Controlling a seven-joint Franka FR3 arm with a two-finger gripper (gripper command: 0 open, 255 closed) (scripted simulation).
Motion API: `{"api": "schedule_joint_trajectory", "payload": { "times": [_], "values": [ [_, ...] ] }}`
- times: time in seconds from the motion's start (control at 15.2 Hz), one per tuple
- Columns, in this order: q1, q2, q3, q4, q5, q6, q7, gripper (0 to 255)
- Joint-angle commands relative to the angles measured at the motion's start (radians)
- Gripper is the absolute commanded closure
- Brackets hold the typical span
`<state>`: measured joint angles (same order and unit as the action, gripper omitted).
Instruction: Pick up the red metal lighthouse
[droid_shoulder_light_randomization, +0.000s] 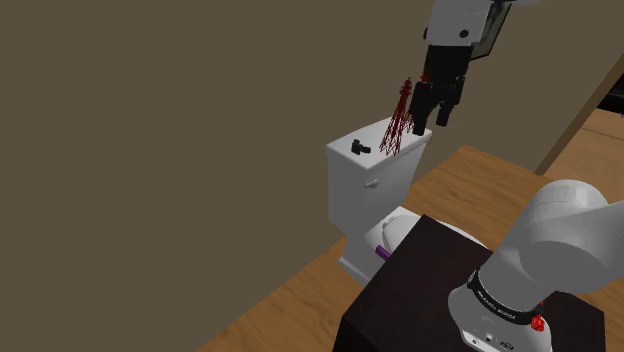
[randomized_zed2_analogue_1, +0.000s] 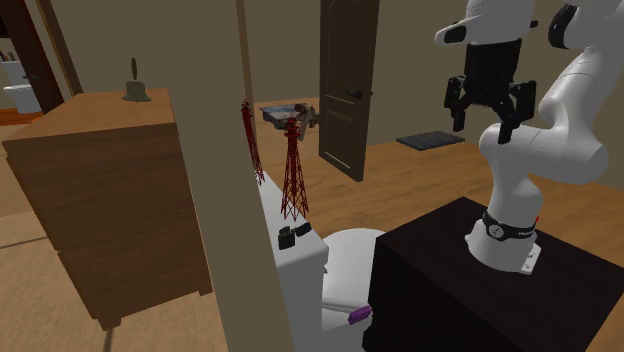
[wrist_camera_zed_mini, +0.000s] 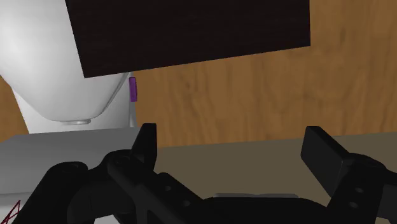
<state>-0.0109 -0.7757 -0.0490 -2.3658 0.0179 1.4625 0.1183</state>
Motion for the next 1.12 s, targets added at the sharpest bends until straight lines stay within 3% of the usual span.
{"api": "schedule_joint_trajectory", "payload": {
  "times": [0.0,0.53,1.06],
  "values": [
    [0.0,0.0,0.0,0.0,0.0,0.0,0.0,0],
    [-0.101,0.209,-0.015,0.092,-0.03,0.213,0.172,0],
    [-0.194,0.399,-0.047,0.223,-0.068,0.368,0.343,0]
  ]
}}
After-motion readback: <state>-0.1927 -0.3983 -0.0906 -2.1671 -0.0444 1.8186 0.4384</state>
